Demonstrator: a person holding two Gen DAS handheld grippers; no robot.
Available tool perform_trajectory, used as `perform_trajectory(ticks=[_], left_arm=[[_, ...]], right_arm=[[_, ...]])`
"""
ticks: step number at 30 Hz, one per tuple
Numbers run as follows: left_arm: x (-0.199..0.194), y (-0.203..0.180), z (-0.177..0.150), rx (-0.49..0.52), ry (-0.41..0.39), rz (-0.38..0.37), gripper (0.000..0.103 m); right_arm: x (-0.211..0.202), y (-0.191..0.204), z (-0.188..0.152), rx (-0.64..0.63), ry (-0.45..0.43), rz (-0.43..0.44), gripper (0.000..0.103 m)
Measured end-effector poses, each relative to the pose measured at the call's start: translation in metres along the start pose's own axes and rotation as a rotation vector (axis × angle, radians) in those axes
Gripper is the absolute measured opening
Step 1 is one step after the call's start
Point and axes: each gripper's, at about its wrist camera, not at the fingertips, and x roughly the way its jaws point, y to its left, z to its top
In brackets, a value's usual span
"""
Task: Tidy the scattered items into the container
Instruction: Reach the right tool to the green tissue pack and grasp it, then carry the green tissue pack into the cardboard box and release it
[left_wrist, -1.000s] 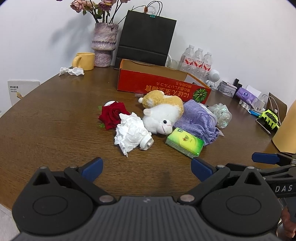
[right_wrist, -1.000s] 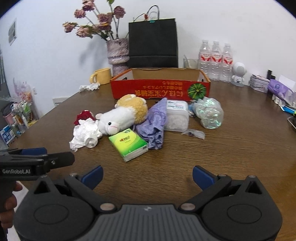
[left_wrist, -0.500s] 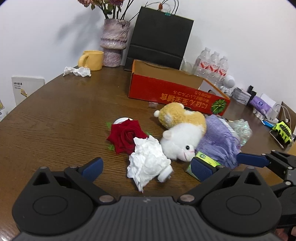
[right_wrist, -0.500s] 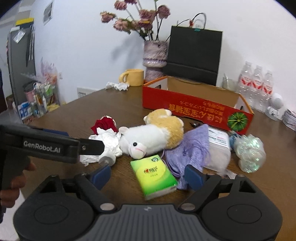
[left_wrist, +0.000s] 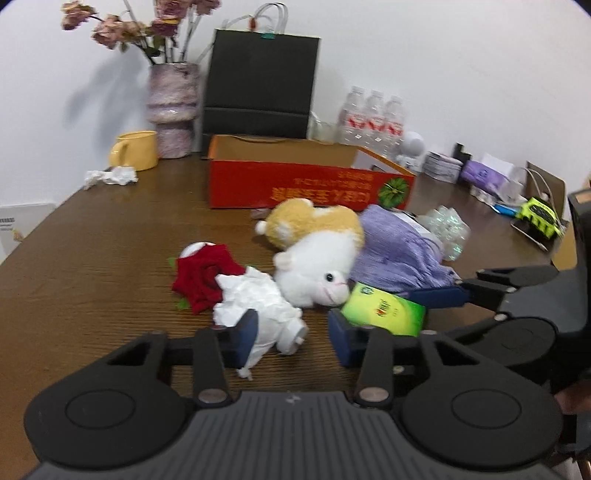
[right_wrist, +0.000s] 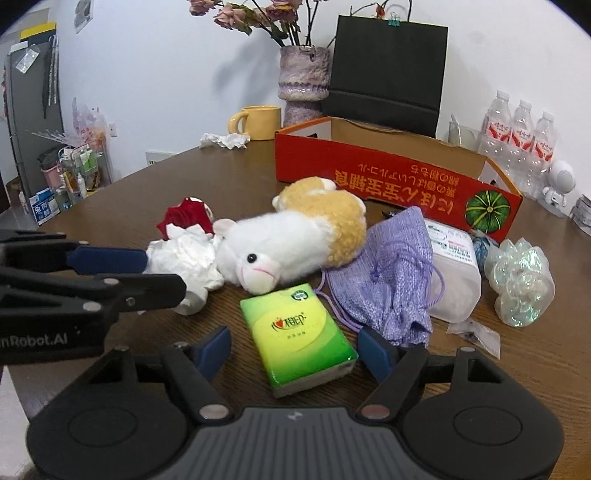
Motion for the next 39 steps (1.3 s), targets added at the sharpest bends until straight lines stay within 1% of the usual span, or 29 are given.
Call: perform_trajectory(ticks=[1, 8, 9, 10, 11, 12, 13, 18, 22, 25, 29, 33, 36, 39], left_arm=[[0.003, -0.001, 0.0, 0.006, 0.01, -0.005, 0.035], [0.019, 0.001, 0.001, 0.01, 0.053, -0.02, 0.032], [0.022, 0.002, 0.001, 0.004, 0.063, -0.028, 0.027], [0.024, 0.003, 0.0, -0.005, 0.074, -0.036, 0.019], [0.026, 0.003, -0.001, -0.009, 0.084, -0.041, 0.015], [0.027, 0.004, -0.002, -0.006, 0.094, -0.045, 0.013], [0.027, 0.003, -0.004, -0.003, 0.098, -0.047, 0.013], [0.022, 0.002, -0.007, -0.012, 0.087, -0.063, 0.013], [0.014, 0.003, -0.003, -0.013, 0.057, -0.063, 0.013], [0.006, 0.004, 0.004, -0.023, 0.028, -0.08, 0.013], [-0.003, 0.005, 0.026, -0.011, -0.041, -0.097, 0.013], [-0.002, 0.01, 0.068, -0.009, -0.119, -0.118, 0.013], [0.012, 0.013, 0.101, -0.016, -0.158, -0.121, 0.013], [0.037, 0.015, 0.13, -0.022, -0.171, -0.118, 0.013]], right_arm=[[0.001, 0.0, -0.001, -0.001, 0.001, -0.001, 0.075], [0.003, -0.002, -0.002, -0.009, -0.005, 0.014, 0.074], [0.002, -0.002, -0.003, -0.007, -0.007, 0.031, 0.071], [0.002, -0.002, -0.003, -0.008, -0.012, 0.043, 0.066], [0.001, -0.002, -0.004, -0.008, -0.016, 0.049, 0.063], [-0.001, -0.002, -0.006, -0.005, -0.023, 0.055, 0.052], [-0.003, -0.002, -0.006, -0.002, -0.026, 0.058, 0.047], [-0.009, -0.004, -0.011, 0.023, -0.047, 0.063, 0.046], [-0.018, -0.005, -0.012, 0.035, -0.079, 0.062, 0.045], [-0.029, -0.006, -0.009, 0.039, -0.115, 0.06, 0.045], [-0.045, -0.017, 0.009, 0.048, -0.181, 0.056, 0.045], [-0.055, -0.041, 0.041, 0.063, -0.266, 0.008, 0.045], [-0.05, -0.063, 0.069, 0.086, -0.309, -0.038, 0.045], [-0.033, -0.082, 0.095, 0.115, -0.319, -0.069, 0.046]])
